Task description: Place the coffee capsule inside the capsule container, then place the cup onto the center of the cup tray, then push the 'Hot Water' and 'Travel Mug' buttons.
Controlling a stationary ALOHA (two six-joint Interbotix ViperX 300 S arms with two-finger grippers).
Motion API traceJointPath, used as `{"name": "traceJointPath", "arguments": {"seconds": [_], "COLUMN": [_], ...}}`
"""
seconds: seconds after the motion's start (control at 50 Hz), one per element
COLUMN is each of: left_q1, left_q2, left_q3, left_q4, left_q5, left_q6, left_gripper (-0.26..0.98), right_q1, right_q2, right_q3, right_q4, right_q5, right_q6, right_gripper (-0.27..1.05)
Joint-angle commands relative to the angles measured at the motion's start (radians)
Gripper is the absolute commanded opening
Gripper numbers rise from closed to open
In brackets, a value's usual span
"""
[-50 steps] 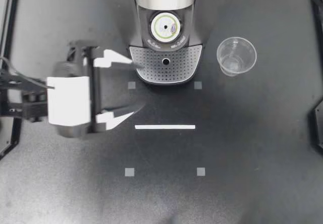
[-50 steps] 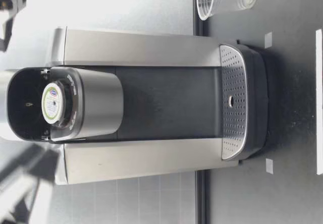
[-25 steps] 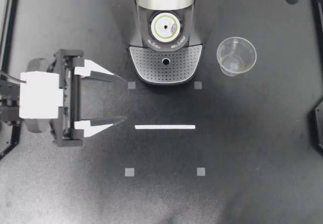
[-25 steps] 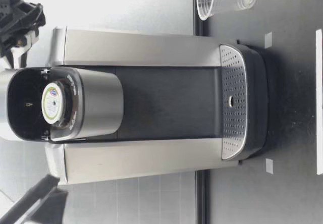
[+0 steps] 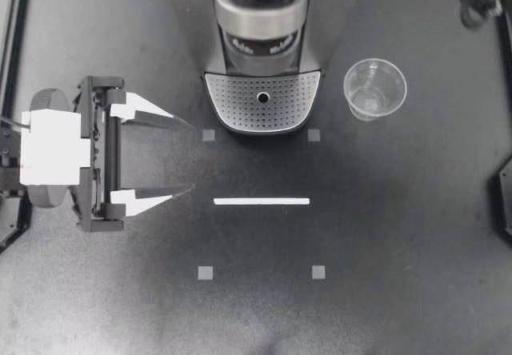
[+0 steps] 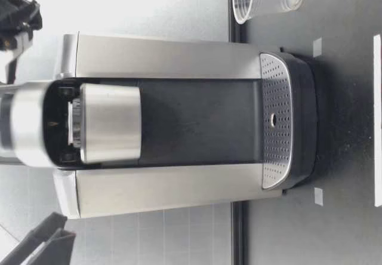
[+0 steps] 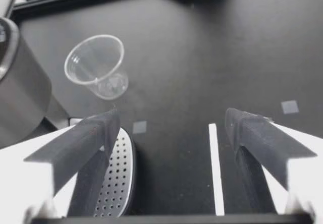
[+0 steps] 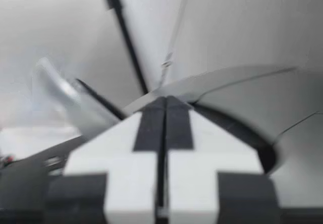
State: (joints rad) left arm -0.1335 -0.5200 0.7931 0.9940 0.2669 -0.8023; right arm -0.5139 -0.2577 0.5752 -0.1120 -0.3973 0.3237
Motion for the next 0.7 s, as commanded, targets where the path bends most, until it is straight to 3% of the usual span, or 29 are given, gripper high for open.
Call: {"name": "traceJointPath", "arguments": {"seconds": [0.0, 0.68], "left_q1": [-0.002, -0.002], "left_q2": [-0.012, 0.003], "left_q3": [-0.011, -0.009], "left_q4": [0.003, 0.000], "left_q5": [-0.005, -0.003], "left_q6": [-0.002, -0.003], "left_gripper": [0.78, 0.78], "right_q1": [0.035, 0.144], "right_q2": [-0.043, -0.075], "right_q3": [0.011, 0.109], "right_q4": [-0.002, -0.002], "right_q5": [-0.012, -0.015], "right_q6": [0.000, 0.006], "right_gripper": [0.06, 0.06]}}
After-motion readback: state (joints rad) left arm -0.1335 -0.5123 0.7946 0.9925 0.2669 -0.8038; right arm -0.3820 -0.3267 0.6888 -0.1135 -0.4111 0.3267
